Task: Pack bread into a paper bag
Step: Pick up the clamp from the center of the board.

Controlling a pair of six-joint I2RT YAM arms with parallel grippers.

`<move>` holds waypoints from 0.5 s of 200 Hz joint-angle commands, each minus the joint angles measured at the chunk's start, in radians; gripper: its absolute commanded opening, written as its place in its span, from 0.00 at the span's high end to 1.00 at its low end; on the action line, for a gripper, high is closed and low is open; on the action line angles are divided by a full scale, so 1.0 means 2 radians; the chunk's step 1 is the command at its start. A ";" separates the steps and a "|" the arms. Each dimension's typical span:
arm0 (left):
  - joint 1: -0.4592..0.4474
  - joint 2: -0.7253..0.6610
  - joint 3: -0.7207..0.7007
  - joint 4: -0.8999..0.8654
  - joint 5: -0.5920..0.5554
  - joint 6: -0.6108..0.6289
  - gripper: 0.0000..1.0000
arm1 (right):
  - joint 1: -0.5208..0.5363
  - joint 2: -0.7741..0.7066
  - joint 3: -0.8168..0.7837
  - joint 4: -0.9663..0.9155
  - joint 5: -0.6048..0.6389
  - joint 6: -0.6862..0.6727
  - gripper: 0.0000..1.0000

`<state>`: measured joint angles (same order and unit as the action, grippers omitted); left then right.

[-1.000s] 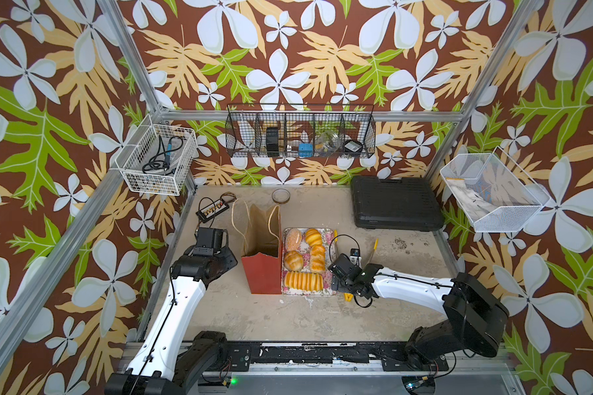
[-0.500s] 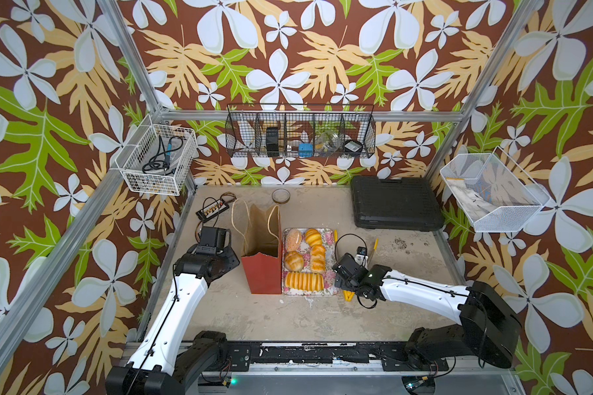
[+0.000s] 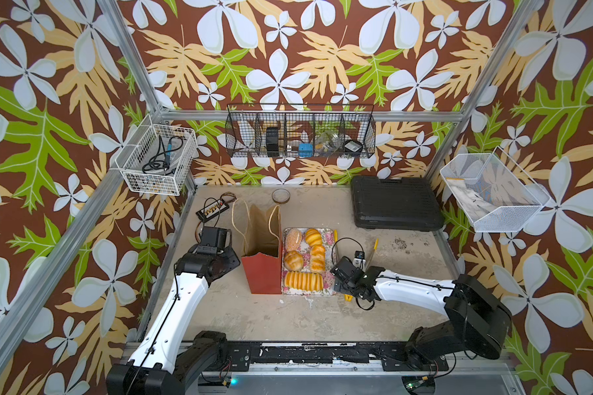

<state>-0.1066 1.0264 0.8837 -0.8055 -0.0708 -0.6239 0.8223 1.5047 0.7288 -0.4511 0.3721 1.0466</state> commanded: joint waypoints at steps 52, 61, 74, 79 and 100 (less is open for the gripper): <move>0.000 0.003 -0.011 0.010 -0.001 0.001 0.55 | -0.005 0.064 0.054 -0.006 0.024 -0.010 0.00; 0.000 0.004 -0.012 0.011 -0.001 0.001 0.55 | -0.006 0.063 0.051 -0.002 0.021 -0.008 0.00; 0.000 0.005 -0.013 0.011 -0.001 0.002 0.55 | -0.006 0.058 0.042 0.004 0.017 -0.003 0.00; 0.000 0.006 -0.013 0.011 -0.001 0.001 0.55 | -0.007 0.055 0.039 0.005 0.016 0.000 0.00; 0.000 0.008 -0.012 0.013 -0.001 0.002 0.55 | -0.013 0.050 0.028 0.008 0.013 0.006 0.00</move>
<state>-0.1066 1.0359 0.8608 -0.7952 -0.0708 -0.6243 0.8066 1.6135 0.8028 -0.4271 0.3935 1.0416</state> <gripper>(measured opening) 0.450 0.997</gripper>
